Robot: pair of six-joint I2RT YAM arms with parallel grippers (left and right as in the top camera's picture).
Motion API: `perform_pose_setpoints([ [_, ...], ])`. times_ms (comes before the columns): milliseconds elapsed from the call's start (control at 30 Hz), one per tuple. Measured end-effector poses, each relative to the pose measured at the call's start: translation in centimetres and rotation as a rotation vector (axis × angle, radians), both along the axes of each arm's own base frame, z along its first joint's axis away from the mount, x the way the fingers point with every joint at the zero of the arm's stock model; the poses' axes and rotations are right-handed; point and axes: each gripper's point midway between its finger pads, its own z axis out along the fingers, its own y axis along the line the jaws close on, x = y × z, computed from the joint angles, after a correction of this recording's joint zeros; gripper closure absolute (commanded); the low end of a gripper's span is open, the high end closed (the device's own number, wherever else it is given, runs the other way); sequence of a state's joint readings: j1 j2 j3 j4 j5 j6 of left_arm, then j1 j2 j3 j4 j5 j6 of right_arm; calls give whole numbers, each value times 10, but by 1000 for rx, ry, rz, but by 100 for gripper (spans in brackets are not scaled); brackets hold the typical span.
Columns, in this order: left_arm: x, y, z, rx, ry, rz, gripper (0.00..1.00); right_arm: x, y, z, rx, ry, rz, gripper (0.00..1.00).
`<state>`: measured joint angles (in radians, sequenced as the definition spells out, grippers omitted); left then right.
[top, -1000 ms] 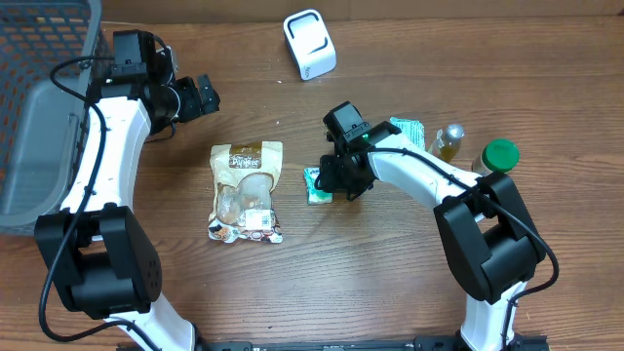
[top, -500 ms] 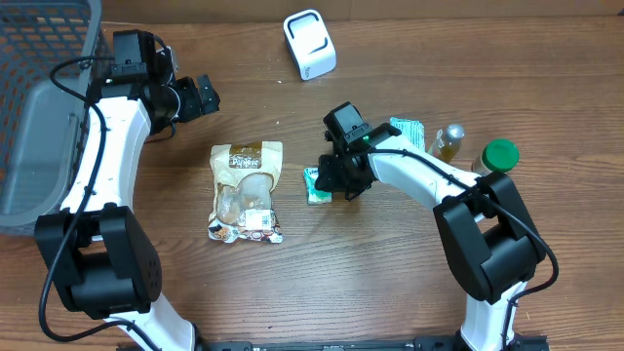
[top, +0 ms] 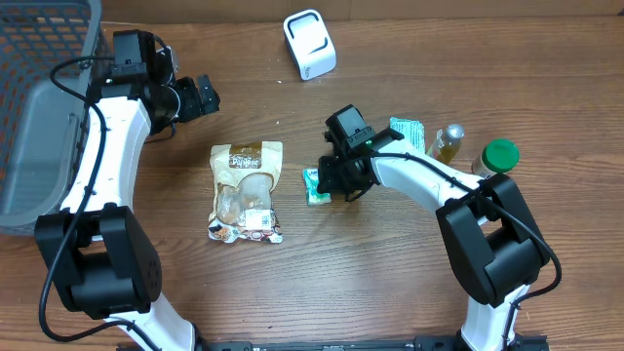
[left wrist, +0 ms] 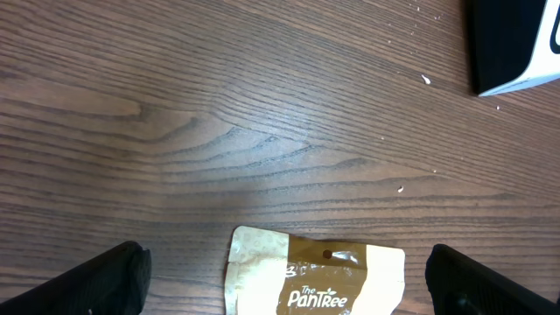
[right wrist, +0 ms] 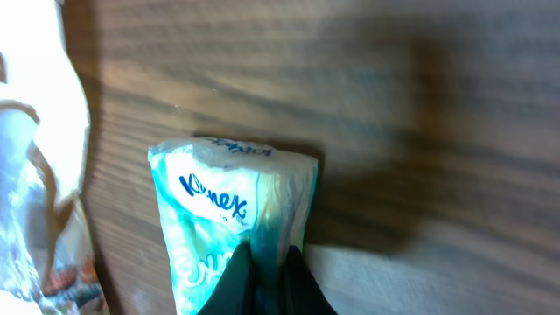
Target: Scan the item barcode
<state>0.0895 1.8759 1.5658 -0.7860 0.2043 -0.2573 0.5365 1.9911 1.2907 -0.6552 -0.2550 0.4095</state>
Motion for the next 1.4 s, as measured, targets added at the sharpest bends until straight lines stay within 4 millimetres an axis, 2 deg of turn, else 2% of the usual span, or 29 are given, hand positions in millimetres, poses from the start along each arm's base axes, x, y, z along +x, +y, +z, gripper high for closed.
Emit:
perform_pose_setpoints([
  [133,0,0,0,0,0,0,1,-3,-8,4,-47,12,19,96],
  [233,0,0,0,0,0,0,0,3,-19,15,-114,-31,19,96],
  [567,0,0,0,0,0,0,1,39,-41,82,-286,-244,108,96],
  [700,0,0,0,0,0,0,0,62,-47,122,-363,-361,157,96],
  [833,0,0,0,0,0,0,1,91,-43,162,-406,-527,238,96],
  [1133,0,0,0,0,0,0,0,145,-40,214,-544,-847,299,96],
  [1400,0,0,0,0,0,0,0,178,-29,265,-558,-1092,252,96],
])
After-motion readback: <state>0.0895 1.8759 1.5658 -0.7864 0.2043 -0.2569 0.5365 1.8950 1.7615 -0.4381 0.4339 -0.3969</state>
